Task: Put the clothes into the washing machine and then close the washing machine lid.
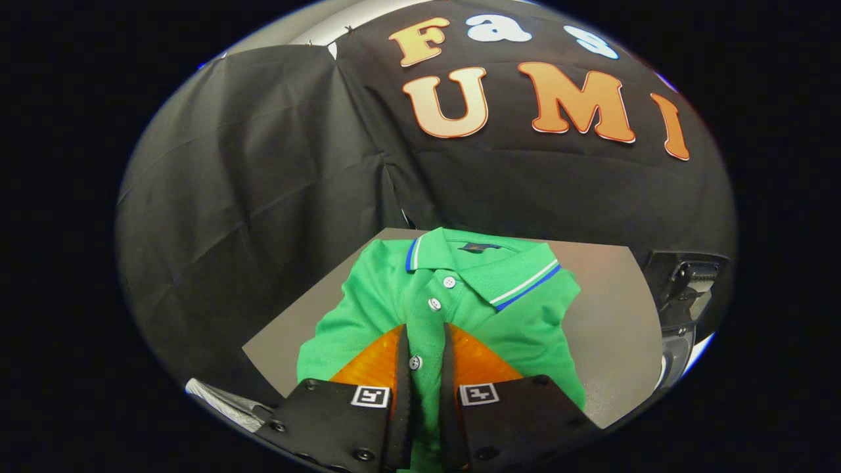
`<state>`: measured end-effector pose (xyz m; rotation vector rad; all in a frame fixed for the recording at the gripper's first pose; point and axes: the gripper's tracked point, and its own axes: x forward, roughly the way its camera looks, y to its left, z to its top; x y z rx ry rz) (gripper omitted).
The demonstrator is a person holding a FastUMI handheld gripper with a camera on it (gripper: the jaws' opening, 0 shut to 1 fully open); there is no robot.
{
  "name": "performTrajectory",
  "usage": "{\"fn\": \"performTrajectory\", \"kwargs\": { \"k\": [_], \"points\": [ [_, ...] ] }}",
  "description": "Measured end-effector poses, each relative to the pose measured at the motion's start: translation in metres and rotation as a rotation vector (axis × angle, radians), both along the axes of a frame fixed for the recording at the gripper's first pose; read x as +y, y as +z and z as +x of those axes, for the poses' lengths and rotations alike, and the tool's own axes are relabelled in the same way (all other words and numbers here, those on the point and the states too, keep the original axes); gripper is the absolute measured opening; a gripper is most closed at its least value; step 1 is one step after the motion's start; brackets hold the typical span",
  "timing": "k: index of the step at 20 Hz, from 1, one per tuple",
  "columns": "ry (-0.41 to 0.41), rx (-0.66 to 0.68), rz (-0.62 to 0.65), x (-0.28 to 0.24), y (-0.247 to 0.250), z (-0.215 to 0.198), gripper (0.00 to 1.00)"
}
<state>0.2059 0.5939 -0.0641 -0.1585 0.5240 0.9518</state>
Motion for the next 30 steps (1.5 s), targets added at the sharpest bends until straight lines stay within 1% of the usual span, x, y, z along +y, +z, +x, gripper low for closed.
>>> {"fn": "performTrajectory", "kwargs": {
  "k": [1,2,3,6,10,16,20,23,26,28,30],
  "points": [
    [0.009,-0.025,0.005,-0.001,0.004,0.000,0.19],
    [0.016,-0.056,0.013,-0.001,0.006,0.000,0.19],
    [0.024,-0.085,0.032,-0.005,0.012,-0.003,0.14],
    [0.037,-0.121,0.139,-0.015,0.037,-0.012,0.14],
    [0.066,-0.190,0.270,-0.028,0.084,-0.037,0.13],
    [0.066,-0.255,0.369,-0.059,0.144,-0.049,0.13],
    [0.053,-0.281,0.418,-0.096,0.182,-0.045,0.13],
    [0.031,-0.329,0.440,-0.139,0.207,-0.027,0.13],
    [0.010,-0.370,0.446,-0.181,0.227,0.001,0.13],
    [0.001,-0.389,0.442,-0.211,0.234,0.021,0.13],
    [-0.027,-0.416,0.434,-0.248,0.237,0.044,0.13]
  ]
}}
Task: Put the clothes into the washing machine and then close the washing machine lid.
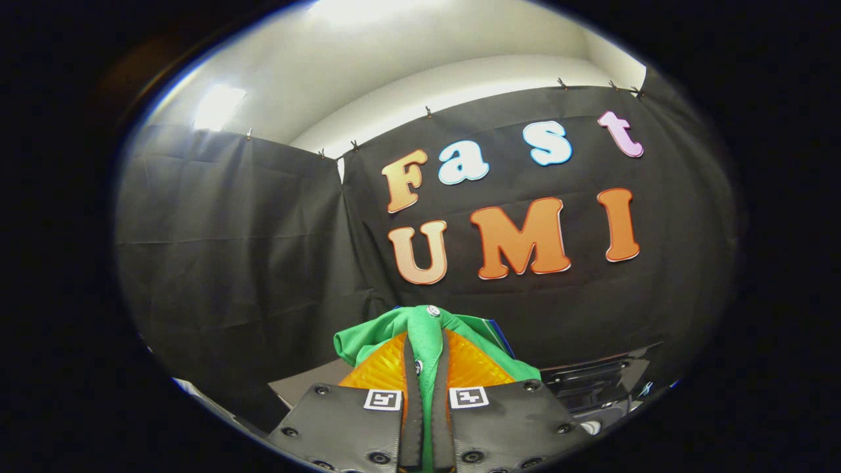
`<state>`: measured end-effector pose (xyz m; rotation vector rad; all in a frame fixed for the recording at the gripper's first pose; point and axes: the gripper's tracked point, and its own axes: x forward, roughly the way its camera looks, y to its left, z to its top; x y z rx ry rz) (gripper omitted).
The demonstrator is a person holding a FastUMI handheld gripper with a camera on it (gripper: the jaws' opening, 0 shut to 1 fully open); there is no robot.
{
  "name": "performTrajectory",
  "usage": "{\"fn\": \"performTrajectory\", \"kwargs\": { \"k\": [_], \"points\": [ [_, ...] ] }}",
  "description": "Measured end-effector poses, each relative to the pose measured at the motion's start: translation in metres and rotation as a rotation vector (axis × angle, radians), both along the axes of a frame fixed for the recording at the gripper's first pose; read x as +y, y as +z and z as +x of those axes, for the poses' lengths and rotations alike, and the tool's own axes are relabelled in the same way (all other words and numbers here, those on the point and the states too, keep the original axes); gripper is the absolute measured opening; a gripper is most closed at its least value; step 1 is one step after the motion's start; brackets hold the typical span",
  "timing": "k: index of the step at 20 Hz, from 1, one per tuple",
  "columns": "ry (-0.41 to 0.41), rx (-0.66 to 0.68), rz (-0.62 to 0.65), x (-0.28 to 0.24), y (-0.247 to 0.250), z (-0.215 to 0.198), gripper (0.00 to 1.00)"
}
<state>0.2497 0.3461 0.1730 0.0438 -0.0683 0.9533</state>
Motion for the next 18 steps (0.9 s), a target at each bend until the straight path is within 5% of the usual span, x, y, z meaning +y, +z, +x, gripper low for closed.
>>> {"fn": "performTrajectory", "kwargs": {
  "k": [9,18],
  "points": [
    [-0.113,0.041,-0.042,-0.107,-0.040,0.109,0.13],
    [-0.023,0.156,-0.162,-0.097,-0.153,0.154,0.13]
  ]
}}
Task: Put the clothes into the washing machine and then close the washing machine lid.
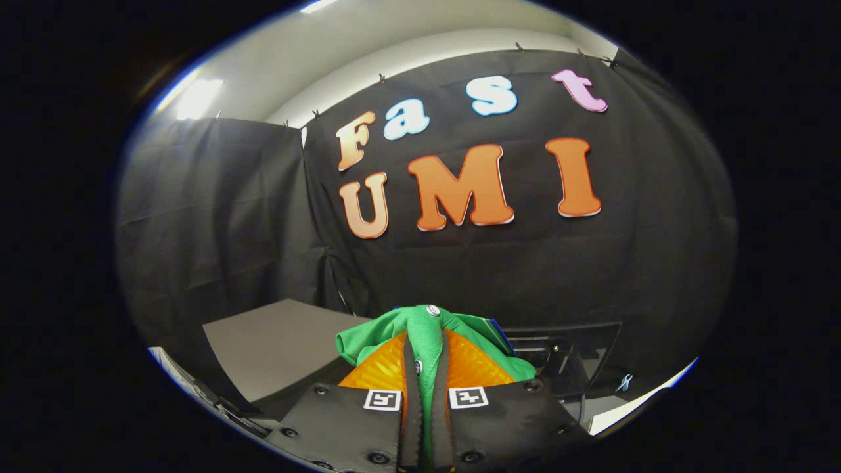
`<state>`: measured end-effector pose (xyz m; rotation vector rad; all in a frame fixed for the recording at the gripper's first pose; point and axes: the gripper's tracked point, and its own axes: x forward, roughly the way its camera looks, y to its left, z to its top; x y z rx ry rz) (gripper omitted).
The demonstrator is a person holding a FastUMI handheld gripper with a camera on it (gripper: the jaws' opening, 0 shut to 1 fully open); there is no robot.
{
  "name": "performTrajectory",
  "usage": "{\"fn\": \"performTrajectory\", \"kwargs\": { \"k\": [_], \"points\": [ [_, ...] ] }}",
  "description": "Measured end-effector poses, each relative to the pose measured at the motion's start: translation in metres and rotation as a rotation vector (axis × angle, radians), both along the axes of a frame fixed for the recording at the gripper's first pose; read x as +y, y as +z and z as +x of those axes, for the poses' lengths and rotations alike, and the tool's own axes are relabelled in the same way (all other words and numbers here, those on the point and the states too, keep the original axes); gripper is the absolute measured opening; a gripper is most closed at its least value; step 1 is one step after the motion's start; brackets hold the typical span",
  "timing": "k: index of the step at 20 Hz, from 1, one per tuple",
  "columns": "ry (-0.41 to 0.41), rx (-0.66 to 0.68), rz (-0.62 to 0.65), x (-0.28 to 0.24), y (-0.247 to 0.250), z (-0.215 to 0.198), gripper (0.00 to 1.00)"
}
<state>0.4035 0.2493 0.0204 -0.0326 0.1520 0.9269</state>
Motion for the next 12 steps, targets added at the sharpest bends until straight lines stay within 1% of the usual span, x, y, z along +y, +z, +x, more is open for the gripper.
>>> {"fn": "performTrajectory", "kwargs": {
  "k": [3,7,8,10,12],
  "points": [
    [0.019,0.034,-0.084,0.009,-0.060,0.012,0.13],
    [0.022,0.141,-0.215,0.009,-0.145,0.027,0.13],
    [0.023,0.167,-0.242,0.019,-0.157,0.033,0.13],
    [0.005,0.220,-0.301,0.017,-0.190,0.042,0.14],
    [-0.048,0.263,-0.349,0.000,-0.225,0.054,0.14]
  ]
}}
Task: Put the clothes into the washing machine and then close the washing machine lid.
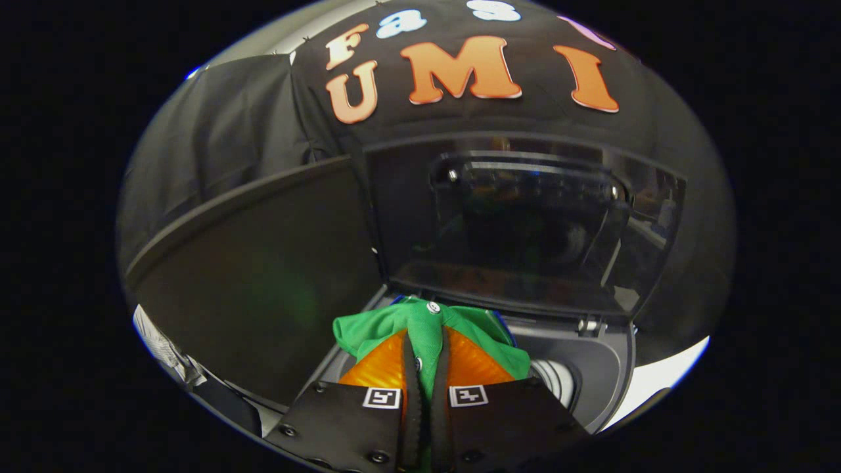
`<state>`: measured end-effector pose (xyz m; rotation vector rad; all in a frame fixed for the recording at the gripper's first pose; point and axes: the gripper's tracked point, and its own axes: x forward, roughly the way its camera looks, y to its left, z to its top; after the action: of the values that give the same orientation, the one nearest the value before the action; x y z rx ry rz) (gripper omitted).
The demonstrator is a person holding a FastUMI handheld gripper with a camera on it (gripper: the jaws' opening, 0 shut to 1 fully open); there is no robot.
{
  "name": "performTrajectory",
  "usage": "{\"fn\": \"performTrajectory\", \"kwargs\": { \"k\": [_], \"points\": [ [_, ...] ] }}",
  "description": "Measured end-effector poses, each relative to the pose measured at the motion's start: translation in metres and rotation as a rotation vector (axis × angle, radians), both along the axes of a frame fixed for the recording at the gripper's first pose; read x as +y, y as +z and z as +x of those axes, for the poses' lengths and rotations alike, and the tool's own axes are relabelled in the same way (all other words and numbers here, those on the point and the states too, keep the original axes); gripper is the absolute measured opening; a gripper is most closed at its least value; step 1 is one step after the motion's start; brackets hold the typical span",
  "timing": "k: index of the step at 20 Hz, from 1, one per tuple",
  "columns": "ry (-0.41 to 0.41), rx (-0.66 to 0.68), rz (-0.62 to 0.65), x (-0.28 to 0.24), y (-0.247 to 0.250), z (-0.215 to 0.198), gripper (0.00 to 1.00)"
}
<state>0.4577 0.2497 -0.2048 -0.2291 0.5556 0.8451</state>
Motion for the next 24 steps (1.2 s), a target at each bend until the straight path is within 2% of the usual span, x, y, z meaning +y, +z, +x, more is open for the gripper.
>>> {"fn": "performTrajectory", "kwargs": {
  "k": [2,6,10,14,16,21,24],
  "points": [
    [-0.092,0.068,-0.079,-0.024,-0.039,0.016,0.14],
    [-0.245,0.203,-0.077,-0.039,-0.075,0.040,0.14],
    [-0.291,0.285,-0.148,-0.053,-0.103,0.043,0.16],
    [-0.288,0.276,-0.215,-0.058,-0.112,0.043,0.22],
    [-0.276,0.275,-0.210,-0.053,-0.112,0.041,0.30],
    [-0.249,0.265,-0.211,-0.050,-0.108,0.033,1.00],
    [-0.260,0.247,-0.209,-0.055,-0.104,0.029,1.00]
  ]
}}
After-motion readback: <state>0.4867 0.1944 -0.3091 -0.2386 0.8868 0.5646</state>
